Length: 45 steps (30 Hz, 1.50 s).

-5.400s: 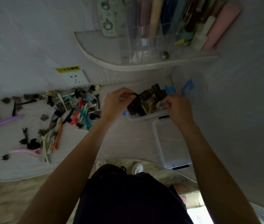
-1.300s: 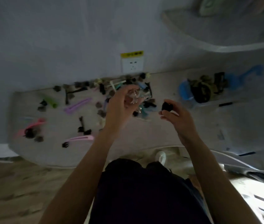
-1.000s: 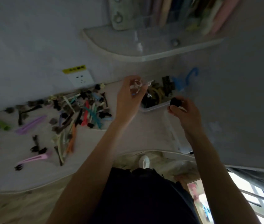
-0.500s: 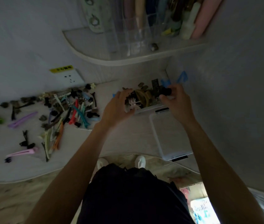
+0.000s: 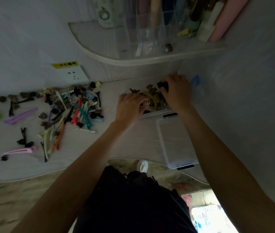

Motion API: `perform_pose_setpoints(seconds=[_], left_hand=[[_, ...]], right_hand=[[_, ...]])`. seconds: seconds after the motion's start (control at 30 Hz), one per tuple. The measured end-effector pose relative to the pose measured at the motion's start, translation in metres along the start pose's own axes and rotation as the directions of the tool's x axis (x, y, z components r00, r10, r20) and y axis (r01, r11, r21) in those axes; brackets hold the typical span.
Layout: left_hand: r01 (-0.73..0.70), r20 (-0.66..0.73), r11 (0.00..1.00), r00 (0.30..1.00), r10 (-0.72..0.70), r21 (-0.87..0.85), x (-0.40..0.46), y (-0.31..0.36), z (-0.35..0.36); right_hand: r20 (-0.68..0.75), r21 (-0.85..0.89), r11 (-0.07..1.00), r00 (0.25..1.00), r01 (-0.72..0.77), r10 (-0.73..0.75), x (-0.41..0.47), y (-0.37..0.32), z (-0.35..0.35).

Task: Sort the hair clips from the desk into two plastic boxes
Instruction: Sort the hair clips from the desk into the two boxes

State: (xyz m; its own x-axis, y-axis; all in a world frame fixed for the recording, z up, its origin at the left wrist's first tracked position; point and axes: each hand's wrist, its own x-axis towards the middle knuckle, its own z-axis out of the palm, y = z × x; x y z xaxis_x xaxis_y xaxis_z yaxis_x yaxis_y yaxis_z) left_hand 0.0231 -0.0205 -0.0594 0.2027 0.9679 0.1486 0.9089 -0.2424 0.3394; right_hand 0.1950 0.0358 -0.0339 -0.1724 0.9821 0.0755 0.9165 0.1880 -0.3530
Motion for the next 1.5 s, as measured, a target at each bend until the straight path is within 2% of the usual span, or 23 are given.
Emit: perform_pose_setpoints(seconds=[0.07, 0.23, 0.3, 0.4, 0.47, 0.53, 0.6, 0.63, 0.73, 0.83, 0.9, 0.97, 1.03, 1.13, 1.27, 1.37, 1.43, 1.5], left_hand=[[0.003, -0.007, 0.998, 1.000, -0.003, -0.058, 0.007, 0.007, 0.002], [0.092, 0.077, 0.949, 0.994, -0.072, -0.302, 0.012, 0.011, 0.004], [0.055, 0.058, 0.967, 0.997, -0.042, -0.250, 0.011, 0.009, 0.003], [0.007, -0.034, 1.000, 0.999, -0.007, 0.012, 0.008, 0.001, 0.003], [0.028, -0.061, 0.993, 0.998, -0.021, 0.113, 0.010, -0.001, 0.003], [0.060, -0.052, 0.993, 0.997, -0.055, 0.103, 0.012, 0.001, 0.005], [0.109, -0.052, 0.994, 0.993, -0.109, -0.013, 0.011, 0.003, 0.007], [0.147, -0.040, 0.978, 0.987, -0.155, -0.145, 0.009, 0.003, 0.007], [0.266, -0.012, 0.818, 0.949, -0.316, -0.509, 0.003, 0.002, -0.008], [0.267, -0.015, 0.698, 0.929, -0.370, -0.664, 0.004, 0.016, -0.025], [0.242, -0.013, 0.681, 0.938, -0.347, -0.692, 0.012, 0.032, -0.023], [0.229, 0.021, 0.746, 0.961, -0.277, -0.625, 0.023, 0.046, -0.009], [0.221, 0.100, 0.850, 0.975, -0.197, -0.478, 0.033, 0.053, 0.010], [0.168, 0.234, 0.961, 0.965, -0.115, -0.220, 0.036, 0.050, 0.023], [-0.046, 0.072, 0.987, 0.996, 0.058, -0.156, 0.027, 0.035, 0.016], [-0.041, 0.056, 0.989, 0.997, 0.050, -0.145, 0.026, 0.021, 0.012], [-0.024, 0.079, 0.994, 0.996, 0.032, -0.107, 0.026, 0.016, 0.012], [-0.069, 0.196, 0.996, 0.977, 0.080, -0.061, 0.028, 0.017, 0.012]], right_hand=[[0.062, -0.057, 0.998, 0.998, 0.009, -0.006, 0.002, 0.003, 0.006], [-0.034, 0.062, 0.997, 0.998, 0.046, -0.044, -0.022, 0.015, 0.008], [-0.010, 0.092, 0.991, 0.995, 0.098, -0.097, -0.032, 0.015, 0.006], [0.070, 0.089, 0.974, 0.974, 0.207, -0.213, -0.047, 0.015, 0.011], [0.139, 0.016, 0.979, 0.969, 0.203, -0.203, -0.055, 0.017, 0.017], [0.158, -0.051, 0.984, 0.975, 0.168, -0.159, -0.058, 0.020, 0.020], [0.161, -0.064, 0.989, 0.979, 0.135, -0.123, -0.056, 0.021, 0.022], [0.156, -0.048, 0.992, 0.981, 0.120, -0.112, -0.055, 0.021, 0.023], [0.089, 0.079, 0.991, 0.989, 0.110, -0.117, -0.055, 0.021, 0.022], [-0.027, 0.293, 0.954, 0.998, 0.065, -0.060, -0.060, 0.024, 0.012], [-0.108, 0.385, 0.923, 0.994, 0.019, 0.024, -0.065, 0.026, 0.005], [-0.160, 0.417, 0.909, 0.982, -0.025, 0.101, -0.071, 0.028, 0.001], [-0.178, 0.421, 0.905, 0.972, -0.065, 0.153, -0.074, 0.032, -0.001], [-0.161, 0.376, 0.926, 0.981, -0.040, 0.107, -0.076, 0.032, 0.000], [-0.050, 0.147, 0.986, 0.996, 0.084, -0.078, -0.067, 0.022, 0.012], [-0.072, 0.037, 0.995, 0.993, 0.091, -0.088, -0.055, 0.015, 0.013], [-0.070, -0.075, 0.992, 0.991, 0.106, -0.111, -0.045, 0.014, 0.012], [0.009, -0.127, 0.988, 0.996, 0.086, -0.085, -0.034, 0.012, 0.010]])
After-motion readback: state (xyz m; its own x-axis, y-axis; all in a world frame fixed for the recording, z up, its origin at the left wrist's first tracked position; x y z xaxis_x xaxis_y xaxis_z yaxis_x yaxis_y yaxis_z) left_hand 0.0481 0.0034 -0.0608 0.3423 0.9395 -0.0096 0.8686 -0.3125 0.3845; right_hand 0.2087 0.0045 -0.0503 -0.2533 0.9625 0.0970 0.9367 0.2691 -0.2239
